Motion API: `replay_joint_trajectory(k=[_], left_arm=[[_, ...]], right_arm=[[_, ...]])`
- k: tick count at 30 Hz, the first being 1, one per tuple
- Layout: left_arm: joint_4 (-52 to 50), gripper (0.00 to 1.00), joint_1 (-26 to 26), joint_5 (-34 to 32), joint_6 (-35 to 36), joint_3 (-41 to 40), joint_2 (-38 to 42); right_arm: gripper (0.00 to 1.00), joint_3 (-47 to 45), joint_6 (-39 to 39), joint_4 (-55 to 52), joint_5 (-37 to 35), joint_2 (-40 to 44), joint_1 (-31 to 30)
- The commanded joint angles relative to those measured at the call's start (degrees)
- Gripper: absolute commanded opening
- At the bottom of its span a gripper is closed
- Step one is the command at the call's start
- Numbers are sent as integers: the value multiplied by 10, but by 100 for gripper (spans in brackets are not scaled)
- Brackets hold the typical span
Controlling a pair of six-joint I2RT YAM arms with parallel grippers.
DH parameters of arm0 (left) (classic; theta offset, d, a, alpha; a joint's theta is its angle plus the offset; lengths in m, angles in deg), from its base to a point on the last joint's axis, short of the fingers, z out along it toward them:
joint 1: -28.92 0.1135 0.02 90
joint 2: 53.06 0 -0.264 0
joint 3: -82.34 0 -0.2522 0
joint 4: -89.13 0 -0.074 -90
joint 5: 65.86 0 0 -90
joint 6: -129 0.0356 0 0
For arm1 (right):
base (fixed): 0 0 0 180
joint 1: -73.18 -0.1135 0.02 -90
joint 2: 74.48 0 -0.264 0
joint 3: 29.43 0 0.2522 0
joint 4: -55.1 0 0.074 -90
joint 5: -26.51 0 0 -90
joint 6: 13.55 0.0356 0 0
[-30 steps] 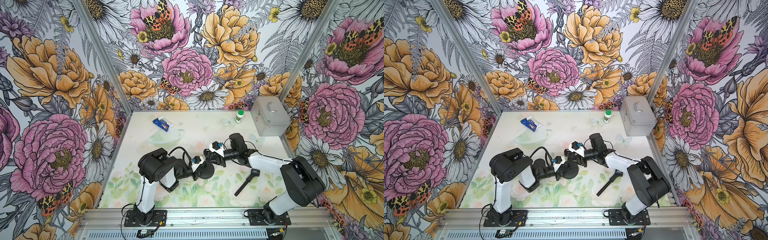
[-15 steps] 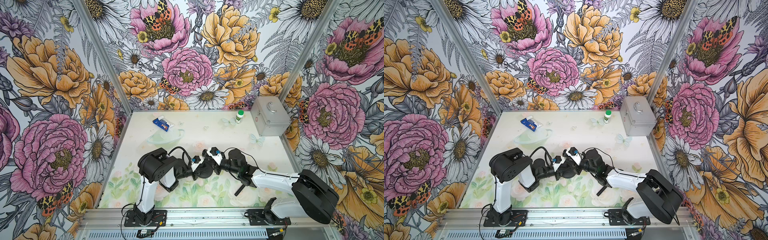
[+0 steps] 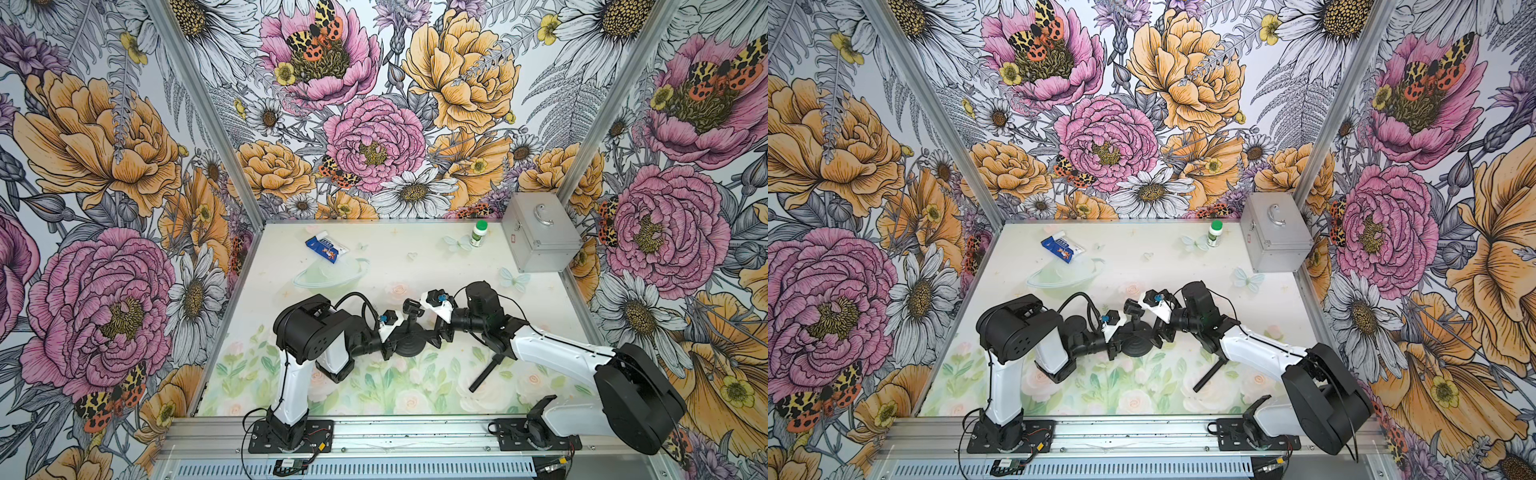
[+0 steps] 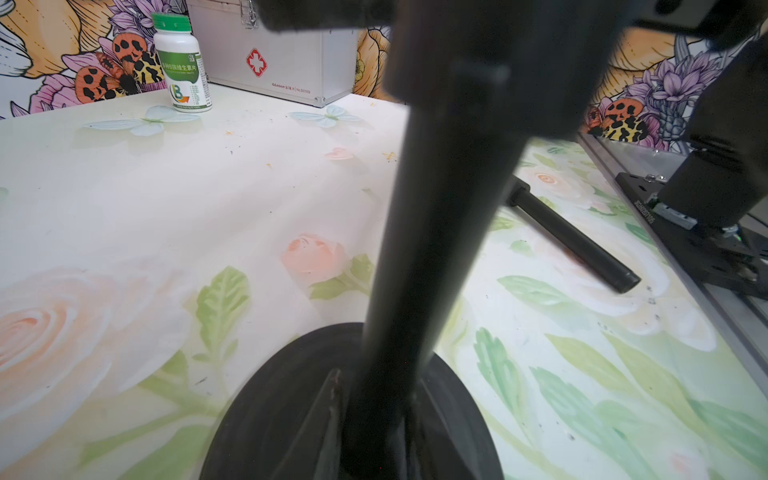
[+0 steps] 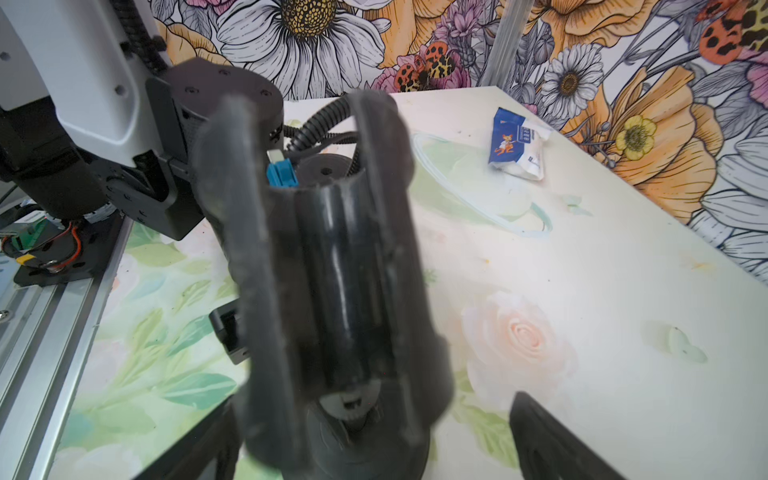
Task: Assemble a microphone stand
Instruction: Screw the microphone stand pole into the microphone stand base.
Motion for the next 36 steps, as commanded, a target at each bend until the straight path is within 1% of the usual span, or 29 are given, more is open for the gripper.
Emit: replay_joint_trajectory(k=[1, 2, 3, 4, 6, 7, 8, 10, 11, 12, 15, 17, 19, 21, 23, 27, 31, 36], left_arm=[[1, 25, 5, 16, 11, -10, 13], [1, 25, 6, 16, 11, -11, 15], [1, 25, 6, 14, 11, -13, 19], [1, 25, 6, 13, 11, -15, 23], [2, 25, 4, 15, 9, -13, 27], [0, 24, 2, 18, 9, -9, 25], [0, 24, 1, 22, 12, -6, 21], [0, 24, 5, 29, 24, 1, 4], [0, 23, 8, 28, 17, 4, 1], [1, 22, 9, 32, 15, 6, -2], [1, 22, 17, 29, 16, -2, 5], [1, 22, 22, 34, 16, -5, 7], [1, 22, 24, 34, 16, -7, 8], [0, 22, 26, 32, 16, -9, 7], [1, 23, 28, 34, 15, -8, 4], [0, 24, 40, 36, 11, -7, 2], [1, 25, 47, 44, 8, 0, -7], [0, 26, 42, 53, 6, 3, -10]], right_arm=[[100, -49, 151, 125, -146, 32, 2], [100, -60, 209, 147, -192, 40, 4], [100, -59, 251, 132, -206, 54, 9], [100, -66, 269, 137, -198, 61, 10], [100, -94, 289, 198, -156, 63, 9], [100, -93, 284, 205, -123, 55, 8], [100, -83, 270, 190, -88, 46, 7], [100, -67, 192, 170, 1, 20, 2], [100, -67, 165, 181, 27, 8, 0], [100, -64, 157, 197, 44, -11, 1], [100, -36, 150, 219, 82, -64, -3], [98, -22, 143, 243, 82, -95, -13], [91, -7, 135, 259, 70, -124, -16], [79, 6, 132, 270, 68, -139, -17], [71, 6, 132, 275, 55, -138, -24], [59, -17, 121, 275, 20, -119, -36], [59, -32, 128, 276, 18, -107, -39], [58, -37, 125, 285, 14, -109, -38]])
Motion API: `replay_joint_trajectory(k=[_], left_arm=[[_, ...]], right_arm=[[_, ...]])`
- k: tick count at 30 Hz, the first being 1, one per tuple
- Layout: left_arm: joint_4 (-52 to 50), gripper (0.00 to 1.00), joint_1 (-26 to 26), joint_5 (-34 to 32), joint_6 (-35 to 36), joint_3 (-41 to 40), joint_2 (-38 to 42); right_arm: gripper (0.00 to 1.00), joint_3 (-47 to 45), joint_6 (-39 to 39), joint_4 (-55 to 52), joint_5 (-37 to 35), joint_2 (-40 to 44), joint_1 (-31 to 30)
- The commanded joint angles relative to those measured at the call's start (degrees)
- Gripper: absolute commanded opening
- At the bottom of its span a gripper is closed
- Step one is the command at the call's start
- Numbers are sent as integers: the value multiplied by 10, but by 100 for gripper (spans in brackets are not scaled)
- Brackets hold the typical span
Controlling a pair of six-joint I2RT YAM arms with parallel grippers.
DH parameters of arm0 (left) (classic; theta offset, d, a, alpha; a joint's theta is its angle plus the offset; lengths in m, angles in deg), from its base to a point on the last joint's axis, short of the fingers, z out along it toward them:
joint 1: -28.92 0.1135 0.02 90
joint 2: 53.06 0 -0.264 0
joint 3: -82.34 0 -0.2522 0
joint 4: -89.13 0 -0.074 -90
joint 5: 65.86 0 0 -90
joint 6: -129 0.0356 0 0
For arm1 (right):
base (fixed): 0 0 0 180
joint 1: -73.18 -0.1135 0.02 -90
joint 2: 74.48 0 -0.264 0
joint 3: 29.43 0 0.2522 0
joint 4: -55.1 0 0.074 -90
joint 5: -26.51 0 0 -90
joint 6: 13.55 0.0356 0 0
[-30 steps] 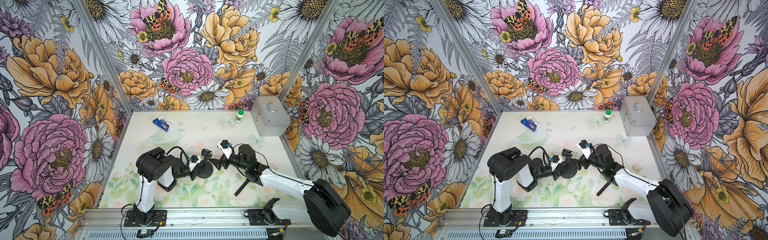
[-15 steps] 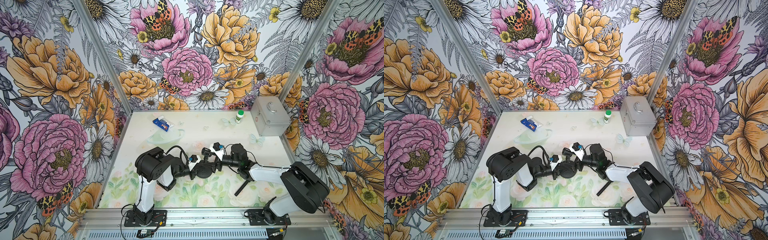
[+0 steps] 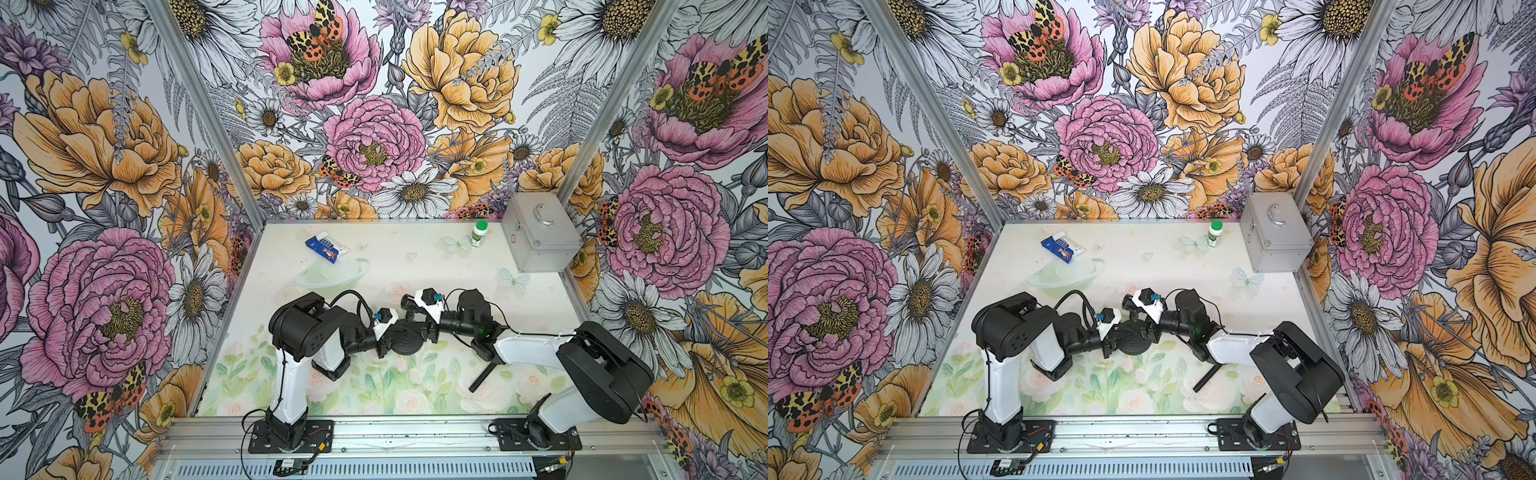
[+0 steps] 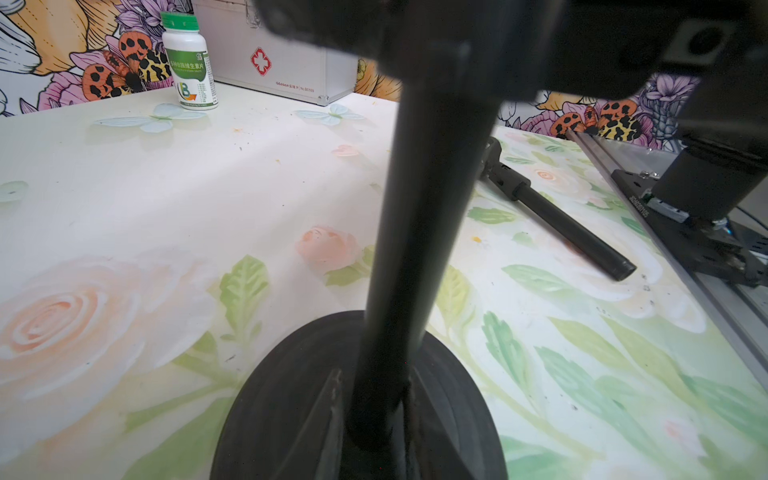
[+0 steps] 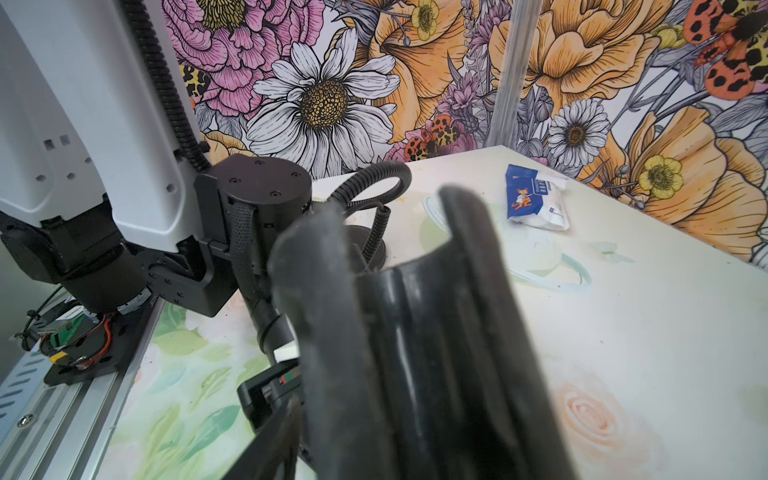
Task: Assemble a microphone stand
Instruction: Screw the microphone stand pole into the microphone stand base.
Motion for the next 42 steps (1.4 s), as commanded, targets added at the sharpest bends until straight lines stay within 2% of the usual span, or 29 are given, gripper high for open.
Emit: replay_joint_trajectory(k=[1, 6, 9, 11, 12, 18, 20, 22, 24, 25, 27, 30, 32, 36, 39, 42], left_arm=[[5, 26, -1, 8, -3, 3, -9], [5, 27, -13, 4, 6, 7, 0], [5, 38, -12, 22, 3, 13, 12], [5, 50, -12, 29, -9, 19, 13], [5, 54, -12, 34, -13, 24, 11], [5, 53, -23, 31, -13, 55, 2], [5, 49, -29, 29, -12, 62, -4], [6, 37, -35, 14, -7, 61, -7], [6, 22, -35, 2, -1, 58, -6], [5, 15, -33, 2, -5, 57, -6], [6, 11, -28, 6, -14, 57, -7], [5, 11, -25, 13, -16, 54, -11], [5, 12, -24, 14, -15, 53, -15], [5, 13, -18, 19, -10, 51, -21], [5, 15, -17, 18, -5, 49, -25], [5, 17, -14, 10, -4, 50, -24]], right_arm=[[55, -6, -5, 23, -13, 8, -2], [38, -6, -12, 24, -18, 12, -3], [27, -10, -19, 24, -42, 23, -5], [24, -15, -25, 23, -65, 30, -11], [22, -18, -33, 22, -78, 33, -14], [10, -16, -51, 7, -124, 40, -23], [9, -15, -52, 6, -129, 41, -23], [11, -15, -54, 3, -127, 41, -23], [18, -12, -65, -14, -111, 40, -22], [26, -10, -69, -24, -87, 39, -16], [41, -1, -71, -48, -17, 37, 2], [51, 21, -75, -96, 78, 34, 34], [54, 41, -92, -138, 122, 28, 51], [52, 79, -108, -184, 188, 4, 74], [39, 101, -109, -189, 204, -16, 76], [29, 106, -105, -189, 175, -25, 68]])
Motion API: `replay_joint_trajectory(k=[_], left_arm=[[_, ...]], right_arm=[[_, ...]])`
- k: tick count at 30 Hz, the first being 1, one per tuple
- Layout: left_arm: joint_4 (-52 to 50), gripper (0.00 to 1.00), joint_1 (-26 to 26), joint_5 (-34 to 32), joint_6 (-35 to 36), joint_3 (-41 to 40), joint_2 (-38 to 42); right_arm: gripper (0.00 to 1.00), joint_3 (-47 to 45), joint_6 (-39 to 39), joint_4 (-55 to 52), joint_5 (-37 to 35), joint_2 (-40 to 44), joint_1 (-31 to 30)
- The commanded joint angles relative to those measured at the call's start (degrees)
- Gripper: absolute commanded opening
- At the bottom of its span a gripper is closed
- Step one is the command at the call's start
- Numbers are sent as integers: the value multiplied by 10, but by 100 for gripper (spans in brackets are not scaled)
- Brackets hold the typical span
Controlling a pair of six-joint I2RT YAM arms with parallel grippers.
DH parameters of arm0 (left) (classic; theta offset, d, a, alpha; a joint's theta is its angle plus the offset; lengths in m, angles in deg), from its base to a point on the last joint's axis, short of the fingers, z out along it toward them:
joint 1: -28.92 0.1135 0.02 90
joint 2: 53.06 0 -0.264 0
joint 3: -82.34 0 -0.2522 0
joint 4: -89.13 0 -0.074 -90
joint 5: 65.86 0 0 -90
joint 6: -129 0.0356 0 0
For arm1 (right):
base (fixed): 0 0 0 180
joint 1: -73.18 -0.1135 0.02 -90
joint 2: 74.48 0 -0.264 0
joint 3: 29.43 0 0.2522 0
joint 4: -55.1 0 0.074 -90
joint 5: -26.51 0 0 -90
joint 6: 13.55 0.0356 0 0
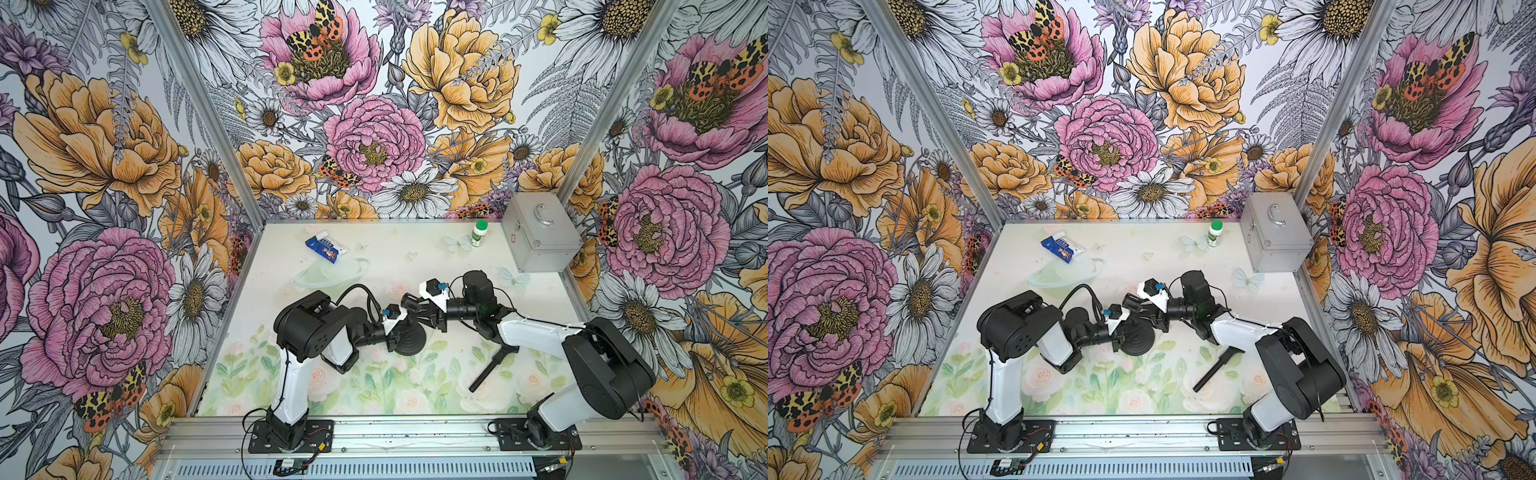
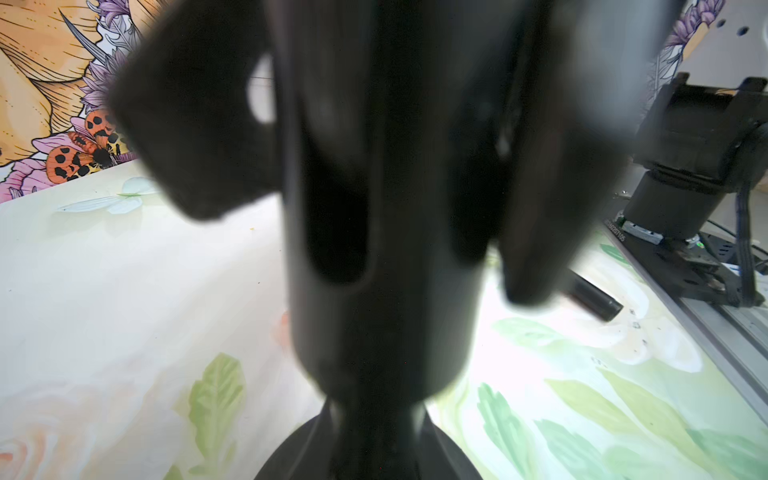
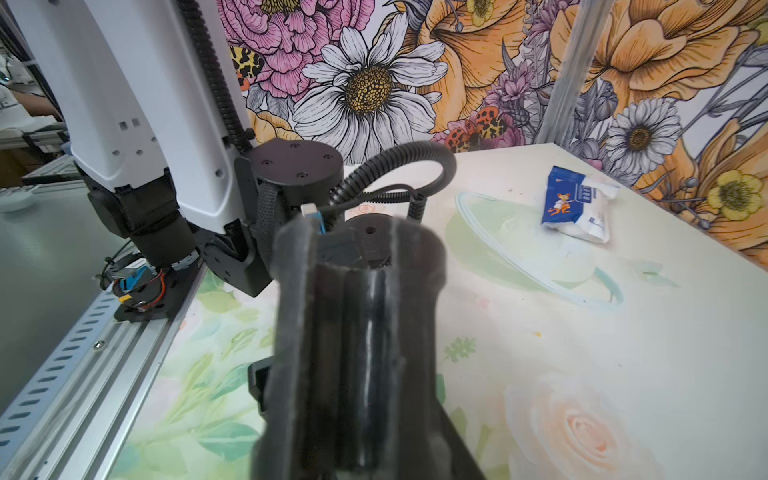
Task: Assemble a microphone stand
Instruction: Screw the microphone stand pole into the microphone stand base.
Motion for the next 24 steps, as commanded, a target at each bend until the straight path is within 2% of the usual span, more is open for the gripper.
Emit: replay_joint_trajectory(k=[1, 3, 4, 6, 8, 9, 12, 15, 16, 17, 18, 19, 23, 24], left_arm=[[-14, 18, 15, -16, -5, -9, -17], [-14, 21, 17, -21, -6, -5, -19], [-14, 24, 18, -21, -9, 0, -22], [-14, 27, 23, -17, -21, 13, -33], [-13, 28, 26, -15, -24, 18, -39], [-13, 28, 26, -18, -21, 17, -39], [-14, 29, 32, -20, -21, 17, -38], [-13, 29, 34, -15, -27, 21, -41], [-14, 29, 32, -10, -27, 22, -43], [-14, 28, 29, -6, -26, 22, -46], [-14, 27, 27, -2, -22, 23, -48], [-14, 25, 27, -1, -20, 23, -48], [-14, 22, 34, 16, -31, 29, -53], [-13, 22, 31, 16, -27, 28, -56]], right_arm=[[24, 13, -7, -20, -12, -11, -10], [8, -1, -6, -15, -96, 1, -31], [4, -10, 1, -5, -153, 9, -44], [0, -34, 44, 27, -360, 29, -91], [0, -44, 99, 31, -605, 39, -148], [0, -44, 116, 22, -689, 40, -180], [0, -48, 125, 26, -770, 35, -234], [0, -43, 116, 27, -735, 30, -238], [8, -44, 106, 31, -712, 32, -235], [25, -47, 86, 35, -661, 36, -229], [33, -48, 70, 34, -619, 43, -220], [40, -55, 52, 38, -554, 52, -206], [53, -51, 43, 22, -228, 66, -96], [54, -43, 35, 5, -181, 63, -81]])
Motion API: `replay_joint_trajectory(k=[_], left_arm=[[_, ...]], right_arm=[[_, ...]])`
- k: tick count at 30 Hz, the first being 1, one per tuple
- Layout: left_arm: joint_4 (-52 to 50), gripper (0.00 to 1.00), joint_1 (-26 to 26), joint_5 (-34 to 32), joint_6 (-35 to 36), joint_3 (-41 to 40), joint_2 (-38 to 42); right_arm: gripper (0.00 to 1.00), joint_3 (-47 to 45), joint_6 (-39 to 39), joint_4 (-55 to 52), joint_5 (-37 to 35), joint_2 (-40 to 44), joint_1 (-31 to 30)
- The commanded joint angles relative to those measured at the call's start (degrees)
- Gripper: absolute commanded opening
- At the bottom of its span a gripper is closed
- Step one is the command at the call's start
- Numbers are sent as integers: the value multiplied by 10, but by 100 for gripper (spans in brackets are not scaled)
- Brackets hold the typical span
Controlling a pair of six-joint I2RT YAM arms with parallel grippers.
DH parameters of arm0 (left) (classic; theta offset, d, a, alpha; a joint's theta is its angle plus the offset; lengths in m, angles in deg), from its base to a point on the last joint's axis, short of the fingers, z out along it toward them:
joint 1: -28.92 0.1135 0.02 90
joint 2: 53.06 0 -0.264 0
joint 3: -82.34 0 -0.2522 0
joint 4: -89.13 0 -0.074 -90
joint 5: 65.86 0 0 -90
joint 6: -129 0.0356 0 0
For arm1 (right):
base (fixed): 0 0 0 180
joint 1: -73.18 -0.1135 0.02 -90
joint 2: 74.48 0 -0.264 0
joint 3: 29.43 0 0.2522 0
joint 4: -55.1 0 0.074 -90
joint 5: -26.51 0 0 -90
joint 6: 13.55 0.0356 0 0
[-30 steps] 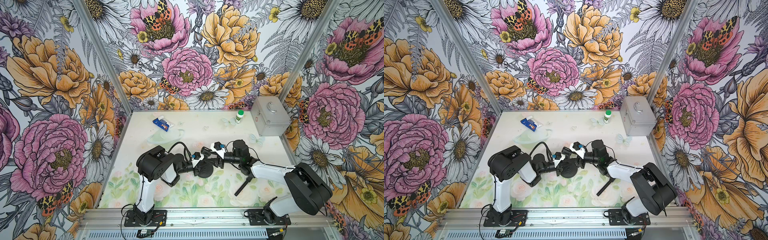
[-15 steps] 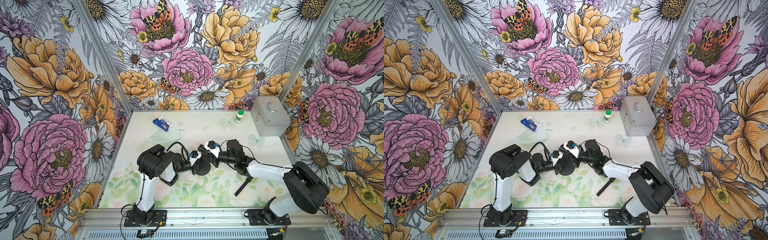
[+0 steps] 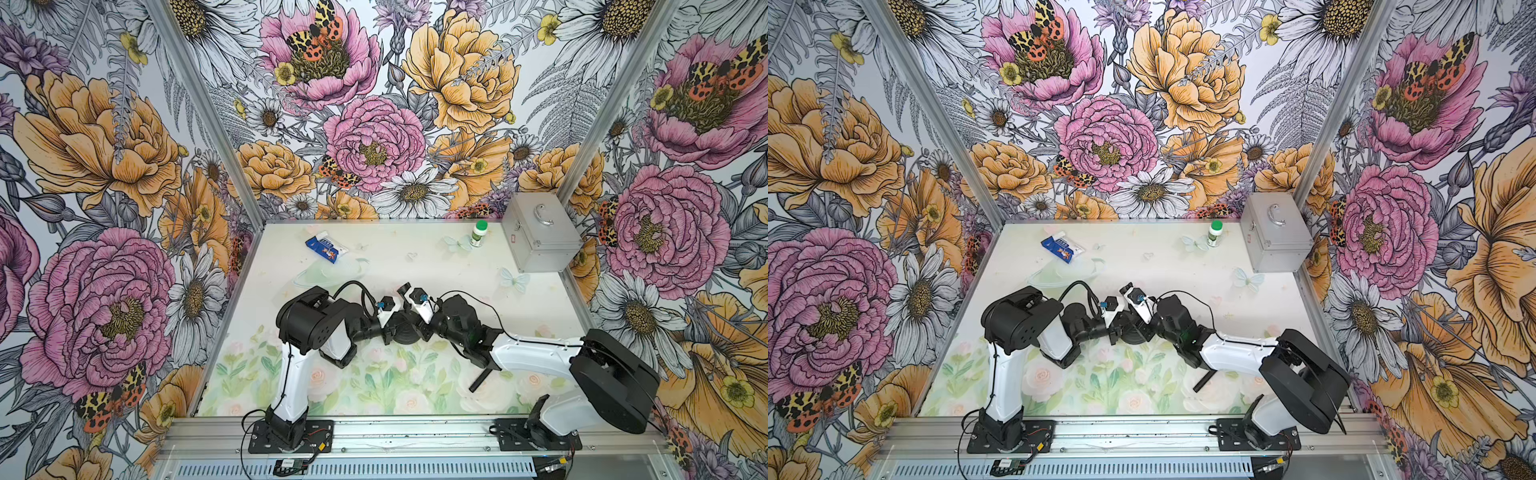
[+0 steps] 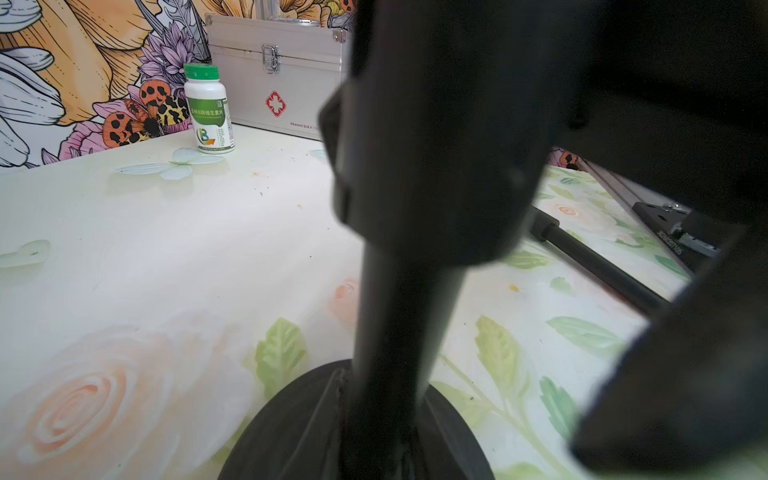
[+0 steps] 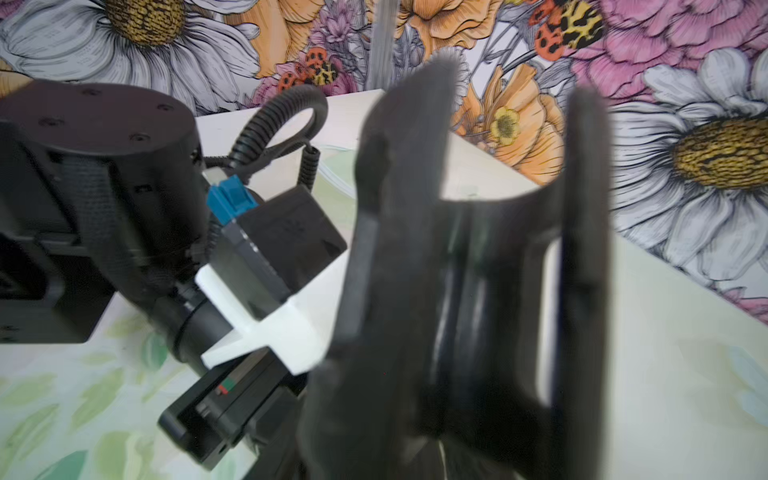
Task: Assemble a microphone stand
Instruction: Screw the microphone stand pole into the microphone stand base.
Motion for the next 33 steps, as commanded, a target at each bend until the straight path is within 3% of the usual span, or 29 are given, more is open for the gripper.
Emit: replay_joint_trajectory(k=[1, 5, 11, 14, 16, 17, 19, 21, 23, 26, 27, 29, 31, 33], left_arm=[[-14, 22, -7, 19, 3, 0, -20], [-14, 22, -3, 33, 6, 4, -16], [-14, 22, -11, 38, 18, 2, -17], [-14, 22, -8, 38, 14, 0, -16], [-14, 23, -13, 36, 19, -1, -18], [-14, 23, -13, 33, 20, 0, -18], [-14, 24, -9, 31, 14, 3, -18], [-14, 25, -4, 27, 3, 4, -19], [-14, 26, -5, 23, 2, 1, -22], [-14, 26, -5, 23, 2, 6, -24], [-14, 26, -2, 23, -1, 7, -24], [-14, 26, 0, 25, -8, 7, -26], [-14, 26, -6, 28, 0, 5, -29], [-14, 26, -10, 32, 6, 7, -29]], right_arm=[[55, 22, -45, -51, 271, 12, 55], [55, 51, -85, -88, 342, -19, 90], [54, 104, -92, -91, 387, -63, 112], [44, 118, -94, -92, 387, -79, 113], [29, 118, -93, -91, 366, -82, 111], [16, 114, -78, -85, 332, -82, 110], [1, 88, -44, -53, 271, -70, 104], [0, 23, 9, 45, 115, -44, 71], [0, -31, 57, 112, -135, -18, 5], [0, -44, 75, 108, -286, -9, -70], [0, -45, 80, 108, -292, -10, -80], [0, -47, 76, 116, -238, -14, -81], [32, -46, 32, 110, -132, -9, -71], [39, -43, -5, 79, -13, 4, -41]])
